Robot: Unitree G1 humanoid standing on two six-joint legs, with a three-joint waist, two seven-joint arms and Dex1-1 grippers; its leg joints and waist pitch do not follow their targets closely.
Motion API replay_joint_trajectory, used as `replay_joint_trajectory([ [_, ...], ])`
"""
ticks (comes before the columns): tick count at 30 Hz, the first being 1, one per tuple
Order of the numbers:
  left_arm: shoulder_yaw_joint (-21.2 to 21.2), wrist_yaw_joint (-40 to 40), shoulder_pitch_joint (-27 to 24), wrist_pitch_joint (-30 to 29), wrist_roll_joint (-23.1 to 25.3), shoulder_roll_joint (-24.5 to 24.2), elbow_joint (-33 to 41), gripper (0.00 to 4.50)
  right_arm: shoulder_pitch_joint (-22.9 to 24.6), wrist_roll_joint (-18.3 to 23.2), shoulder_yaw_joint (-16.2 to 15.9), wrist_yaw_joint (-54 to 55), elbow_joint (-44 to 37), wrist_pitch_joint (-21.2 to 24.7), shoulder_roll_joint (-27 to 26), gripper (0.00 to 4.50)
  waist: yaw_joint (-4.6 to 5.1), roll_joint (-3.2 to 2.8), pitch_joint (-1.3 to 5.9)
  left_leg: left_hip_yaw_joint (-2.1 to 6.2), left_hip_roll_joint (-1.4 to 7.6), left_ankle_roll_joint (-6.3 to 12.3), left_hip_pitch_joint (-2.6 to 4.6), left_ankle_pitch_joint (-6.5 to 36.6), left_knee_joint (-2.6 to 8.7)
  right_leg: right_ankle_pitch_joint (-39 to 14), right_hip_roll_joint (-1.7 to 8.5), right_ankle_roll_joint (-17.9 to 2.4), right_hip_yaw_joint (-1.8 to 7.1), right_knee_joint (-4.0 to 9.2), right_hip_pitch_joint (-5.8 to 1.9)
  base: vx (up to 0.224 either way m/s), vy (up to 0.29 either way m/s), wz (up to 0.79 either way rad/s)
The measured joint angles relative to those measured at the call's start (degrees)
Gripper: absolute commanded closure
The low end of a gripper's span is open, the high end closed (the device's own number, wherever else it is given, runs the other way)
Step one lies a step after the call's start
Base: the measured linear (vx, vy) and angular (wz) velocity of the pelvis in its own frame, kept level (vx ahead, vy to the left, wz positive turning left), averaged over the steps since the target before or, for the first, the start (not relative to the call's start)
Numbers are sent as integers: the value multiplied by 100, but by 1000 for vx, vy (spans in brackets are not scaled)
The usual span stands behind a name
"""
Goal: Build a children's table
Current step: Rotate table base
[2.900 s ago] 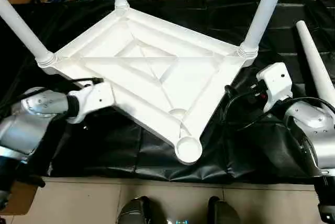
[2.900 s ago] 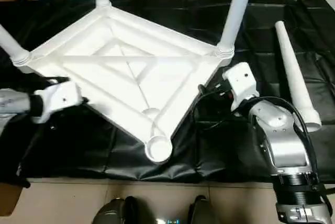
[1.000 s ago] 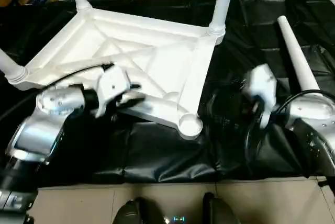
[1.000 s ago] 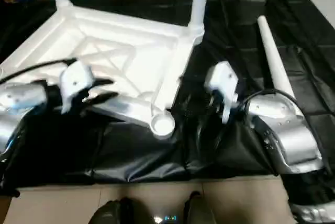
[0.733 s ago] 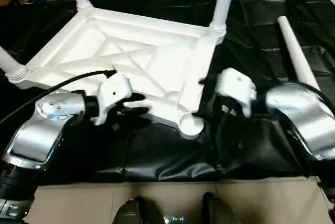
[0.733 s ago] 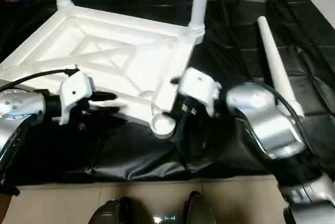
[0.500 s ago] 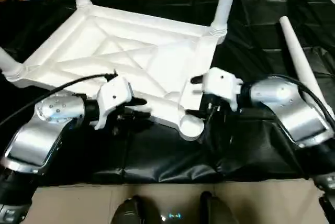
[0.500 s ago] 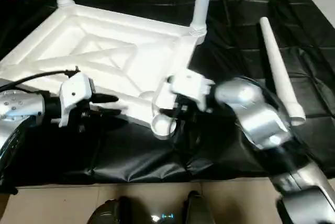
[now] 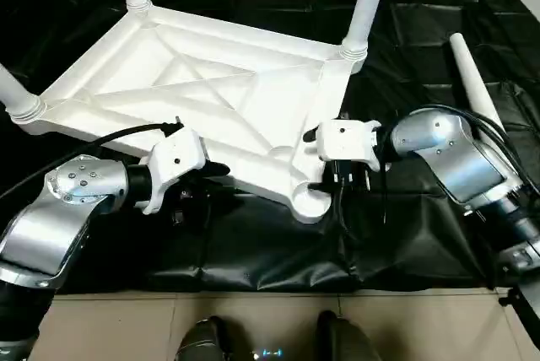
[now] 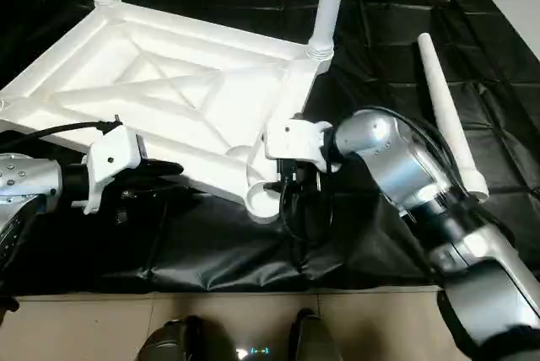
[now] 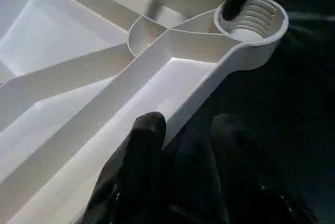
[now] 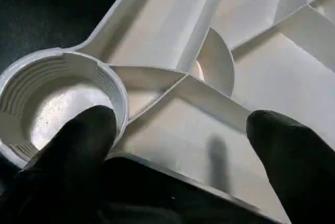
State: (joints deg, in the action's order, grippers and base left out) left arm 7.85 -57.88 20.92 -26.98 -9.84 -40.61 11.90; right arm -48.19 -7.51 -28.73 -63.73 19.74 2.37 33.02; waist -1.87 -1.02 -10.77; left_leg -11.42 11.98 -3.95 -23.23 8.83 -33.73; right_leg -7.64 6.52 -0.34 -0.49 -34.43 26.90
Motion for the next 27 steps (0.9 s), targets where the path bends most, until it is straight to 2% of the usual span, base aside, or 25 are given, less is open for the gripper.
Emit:
replay_joint_trajectory([
  [9, 0, 202, 2, 84, 125, 9, 23, 277, -327, -513, -45, 948, 963, -722, -267, 0, 27, 25, 7, 0, -1, -9, 5, 4, -24, 2, -7, -2, 4, -2, -3, 0, 0, 0],
  [15, 5, 332, 24, 118, 189, 62, 21, 277, -456, -834, 55, 1748, 1618, -1037, -410, 0, 11, 26, 6, 1, -3, -11, 2, 2, -24, -2, -11, 6, 13, -2, -2, 0, 0, 0],
  [18, 0, 371, 25, 113, 160, 120, 26, 277, -327, -464, 432, 1593, 1519, -750, -475, 0, 8, 31, 3, 1, -3, -11, -1, 2, -26, 8, -12, -8, 15, -3, -2, 0, 0, 0],
  [20, -97, 377, 13, 30, -43, 248, 78, 277, -109, 306, 1053, 1466, 891, -54, -674, 0, 12, 27, -3, 1, -3, -10, -11, 2, -27, 27, -12, -15, 22, -3, 5, 0, 0, 0],
  [21, -145, 384, 17, -35, -173, 331, 126, 277, -107, 601, 1258, 1452, 590, 235, -717, 0, 15, 27, -3, -1, -4, -10, -6, 1, -28, 42, -12, -24, 22, -4, 7, 0, 0, 0],
  [22, -256, 423, 25, -156, -385, 488, 240, 277, -120, 960, 1594, 1477, 185, 616, -700, 0, 5, 27, -3, 0, -4, -9, -7, 1, -29, 51, -11, -36, 20, -6, 6, 0, 0, 0],
  [24, -401, 497, 71, -307, -659, 658, 365, 277, -219, 1304, 2082, 1613, -207, 1051, -546, 0, -25, 27, -1, 4, 0, -9, -8, 1, -29, 50, -13, -36, 17, -4, 4, 0, 0, 0],
  [27, -619, 891, 279, -386, -791, 1045, 343, 277, -336, 1560, 2807, 2060, -318, 1554, -280, 0, -81, 17, 4, 1, -2, -9, -13, 2, -27, 43, -11, -39, 10, 11, -4, 0, 0, 0],
])
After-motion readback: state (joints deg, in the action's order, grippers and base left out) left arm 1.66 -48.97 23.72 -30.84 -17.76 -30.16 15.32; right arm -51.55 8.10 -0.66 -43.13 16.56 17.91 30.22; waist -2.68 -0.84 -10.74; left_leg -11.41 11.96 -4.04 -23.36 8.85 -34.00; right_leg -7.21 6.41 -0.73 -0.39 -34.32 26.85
